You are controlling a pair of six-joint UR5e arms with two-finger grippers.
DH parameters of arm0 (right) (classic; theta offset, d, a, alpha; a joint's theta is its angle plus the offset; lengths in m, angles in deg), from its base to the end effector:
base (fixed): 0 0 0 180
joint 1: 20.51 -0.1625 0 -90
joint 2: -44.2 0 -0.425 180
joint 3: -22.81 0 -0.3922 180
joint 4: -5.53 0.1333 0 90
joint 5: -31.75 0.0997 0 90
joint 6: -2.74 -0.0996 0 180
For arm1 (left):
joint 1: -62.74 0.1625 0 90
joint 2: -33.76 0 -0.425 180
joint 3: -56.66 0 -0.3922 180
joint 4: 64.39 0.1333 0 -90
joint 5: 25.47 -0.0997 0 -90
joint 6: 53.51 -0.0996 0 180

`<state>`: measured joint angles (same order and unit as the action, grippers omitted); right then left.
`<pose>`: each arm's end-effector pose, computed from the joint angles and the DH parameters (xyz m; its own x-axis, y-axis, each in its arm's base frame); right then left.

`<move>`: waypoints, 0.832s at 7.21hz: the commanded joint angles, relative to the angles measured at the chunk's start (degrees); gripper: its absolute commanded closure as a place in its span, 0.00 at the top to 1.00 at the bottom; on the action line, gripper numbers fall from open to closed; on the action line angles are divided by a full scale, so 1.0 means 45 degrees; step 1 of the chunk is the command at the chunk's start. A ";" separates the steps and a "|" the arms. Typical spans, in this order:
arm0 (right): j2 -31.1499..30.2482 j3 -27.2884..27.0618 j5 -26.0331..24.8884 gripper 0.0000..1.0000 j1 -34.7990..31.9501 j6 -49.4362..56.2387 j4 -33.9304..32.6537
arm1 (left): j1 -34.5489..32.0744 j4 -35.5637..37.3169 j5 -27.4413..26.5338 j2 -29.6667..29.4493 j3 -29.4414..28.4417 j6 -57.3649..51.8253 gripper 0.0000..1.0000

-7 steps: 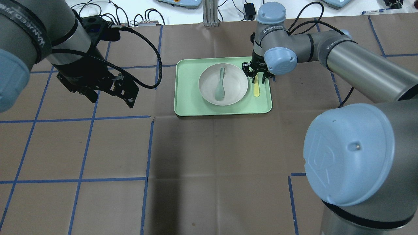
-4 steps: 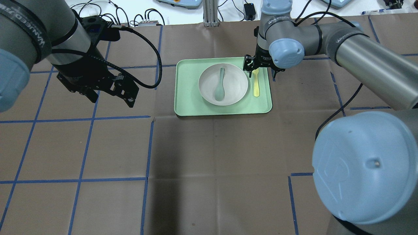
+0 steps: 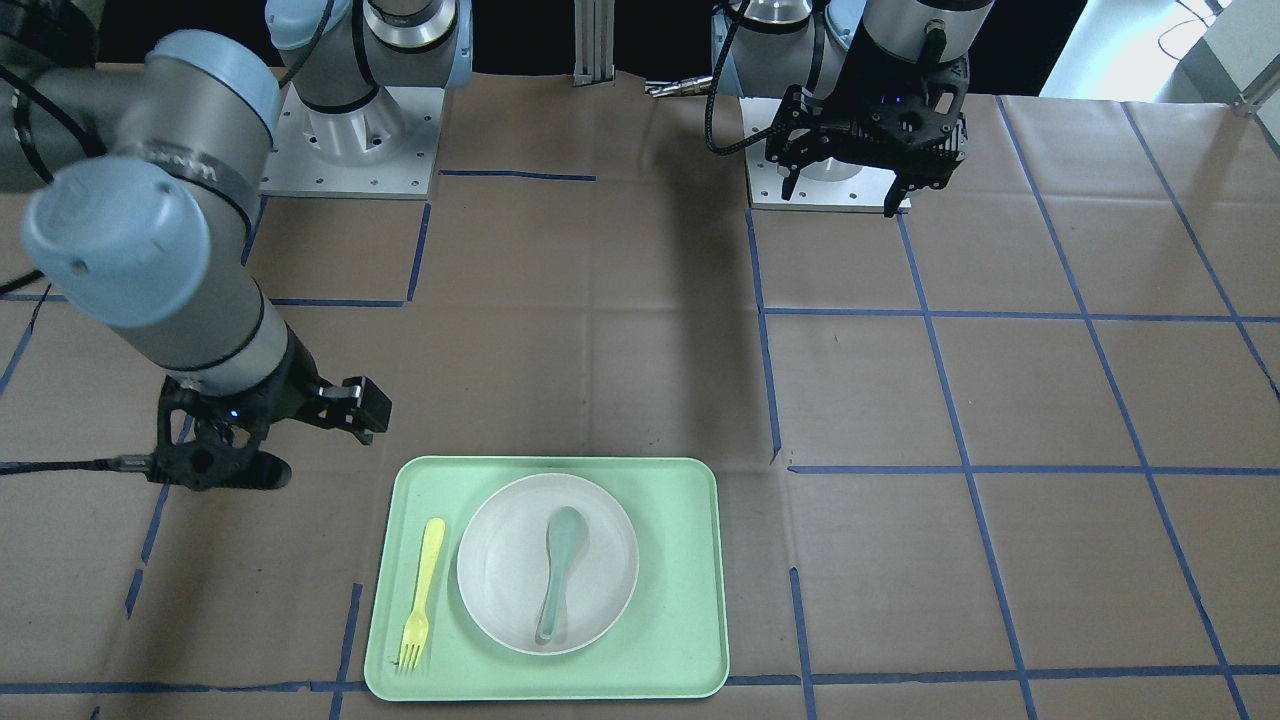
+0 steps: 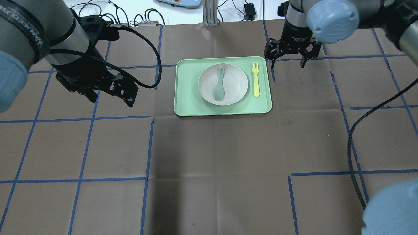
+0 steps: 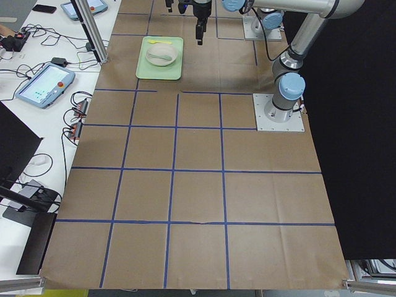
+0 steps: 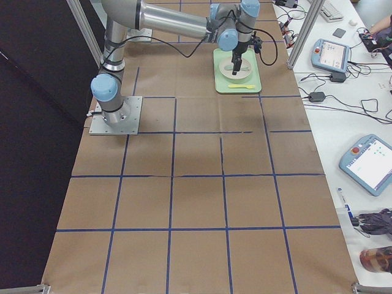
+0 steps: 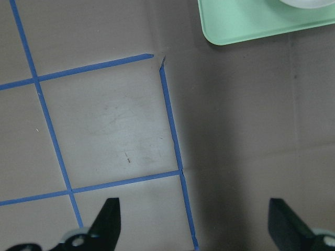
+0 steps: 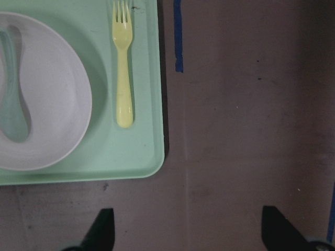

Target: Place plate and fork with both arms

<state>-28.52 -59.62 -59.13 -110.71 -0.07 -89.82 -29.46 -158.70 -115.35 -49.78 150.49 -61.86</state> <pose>0.1339 -0.6042 0.3953 -0.9988 0.0442 0.0190 0.0455 0.9961 0.0752 -0.1503 -0.4353 0.5003 -0.9831 0.1830 0.0063 0.1831 0.9827 0.0287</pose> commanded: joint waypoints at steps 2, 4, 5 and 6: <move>-0.2661 -0.0896 0.0098 1.00 0.0123 0.0155 0.2064 | 0.0000 0.0019 -0.0086 0.0028 -0.0013 0.0020 1.00; -0.3716 -0.2010 0.0137 1.00 0.0123 0.0078 0.1989 | 0.0000 0.0019 -0.0106 0.0067 -0.0013 0.0000 1.00; -0.3839 -0.2092 0.0137 1.00 0.0103 0.0019 0.1988 | 0.0020 0.0019 -0.0067 0.0067 -0.0013 0.0020 1.00; -0.3937 -0.2054 0.0137 1.00 0.0103 -0.0059 0.1911 | 0.0000 0.0019 -0.0125 0.0067 -0.0013 0.0000 1.00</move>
<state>-45.27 -68.50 -58.51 -110.21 0.04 -80.94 -29.41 -158.61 -115.74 -49.51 150.44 -61.82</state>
